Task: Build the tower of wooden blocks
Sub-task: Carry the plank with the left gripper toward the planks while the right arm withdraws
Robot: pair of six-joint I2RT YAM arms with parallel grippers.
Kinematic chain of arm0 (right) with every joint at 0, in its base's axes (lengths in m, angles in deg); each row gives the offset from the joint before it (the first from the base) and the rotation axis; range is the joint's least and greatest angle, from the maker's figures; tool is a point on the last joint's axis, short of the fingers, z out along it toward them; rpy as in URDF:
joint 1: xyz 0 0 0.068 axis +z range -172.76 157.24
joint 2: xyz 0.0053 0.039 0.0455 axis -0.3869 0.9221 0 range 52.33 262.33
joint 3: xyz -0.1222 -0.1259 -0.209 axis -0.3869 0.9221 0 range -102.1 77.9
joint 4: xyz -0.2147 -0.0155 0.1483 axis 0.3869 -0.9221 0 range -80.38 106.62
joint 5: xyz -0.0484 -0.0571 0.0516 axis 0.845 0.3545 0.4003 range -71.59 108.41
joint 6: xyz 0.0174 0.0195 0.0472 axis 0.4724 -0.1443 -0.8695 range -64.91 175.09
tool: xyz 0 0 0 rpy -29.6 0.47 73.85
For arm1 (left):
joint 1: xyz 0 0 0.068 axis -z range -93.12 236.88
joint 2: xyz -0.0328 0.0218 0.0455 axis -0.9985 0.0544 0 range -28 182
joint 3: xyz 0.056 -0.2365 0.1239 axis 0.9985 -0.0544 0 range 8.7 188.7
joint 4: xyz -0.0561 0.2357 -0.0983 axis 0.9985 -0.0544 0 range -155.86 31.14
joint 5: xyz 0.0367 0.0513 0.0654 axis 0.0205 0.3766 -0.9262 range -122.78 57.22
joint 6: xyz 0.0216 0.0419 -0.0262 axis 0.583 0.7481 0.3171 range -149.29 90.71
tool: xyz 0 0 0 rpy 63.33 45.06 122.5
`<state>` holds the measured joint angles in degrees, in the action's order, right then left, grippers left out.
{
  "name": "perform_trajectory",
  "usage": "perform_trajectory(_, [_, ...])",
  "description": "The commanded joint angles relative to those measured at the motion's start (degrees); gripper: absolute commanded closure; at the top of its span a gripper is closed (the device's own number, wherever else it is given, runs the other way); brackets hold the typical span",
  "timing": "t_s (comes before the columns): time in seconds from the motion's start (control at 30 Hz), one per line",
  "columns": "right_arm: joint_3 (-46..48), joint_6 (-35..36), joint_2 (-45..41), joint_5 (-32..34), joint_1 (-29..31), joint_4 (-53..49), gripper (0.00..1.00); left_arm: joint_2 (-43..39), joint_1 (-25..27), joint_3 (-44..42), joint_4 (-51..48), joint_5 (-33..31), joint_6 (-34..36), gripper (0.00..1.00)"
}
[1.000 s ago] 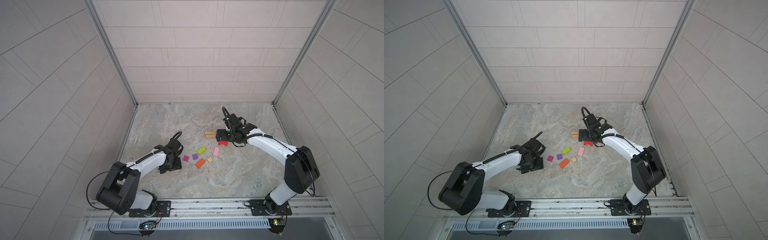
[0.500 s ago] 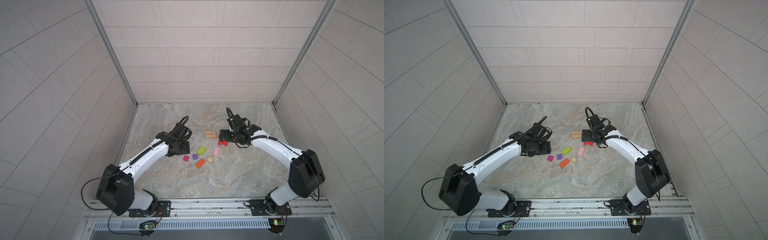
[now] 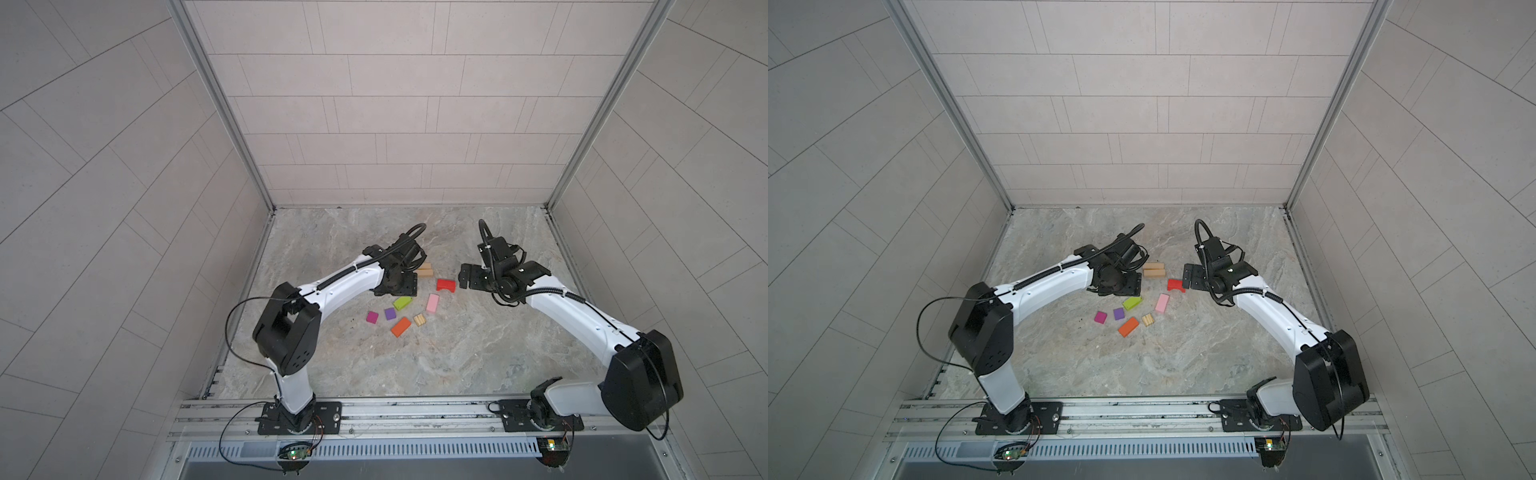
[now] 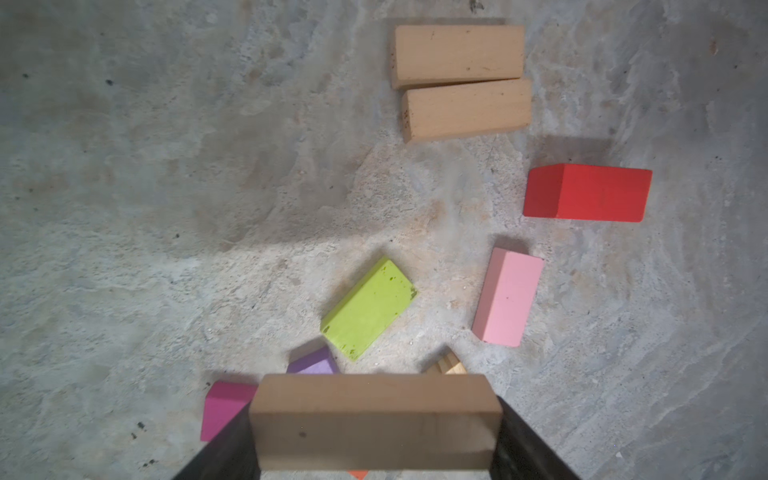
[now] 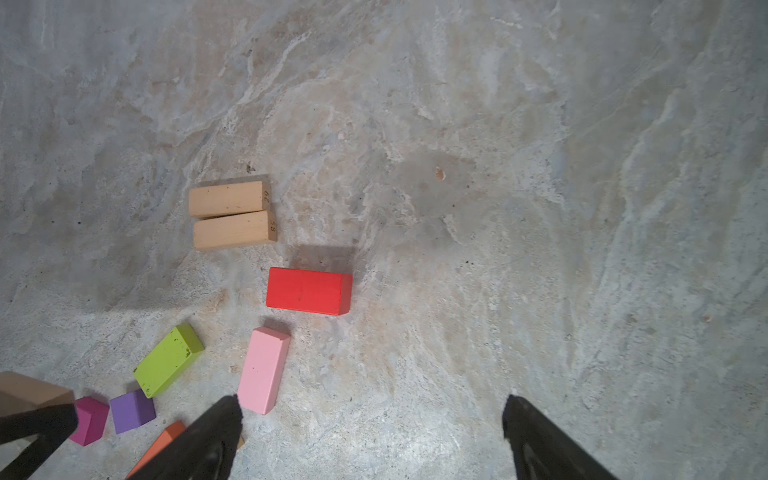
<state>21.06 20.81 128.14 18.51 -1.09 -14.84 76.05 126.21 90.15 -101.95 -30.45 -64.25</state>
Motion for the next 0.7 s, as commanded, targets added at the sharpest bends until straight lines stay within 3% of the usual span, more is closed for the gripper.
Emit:
perform_trajectory(0.0, [2.87,0.60,-3.87,2.27,-1.04,0.49,0.01,3.79,0.56,4.42,0.32,-1.25,0.78,0.58])
perform_trajectory(0.27, [5.38,2.20,-6.05,-0.70,-4.46,0.52,0.01,12.93,1.19,12.59,0.82,-1.18,0.93,0.58])
perform_trajectory(0.67, [6.18,2.61,-6.90,-5.19,-5.76,2.30,0.01,19.64,1.64,17.59,0.99,-2.33,-0.17,0.57])
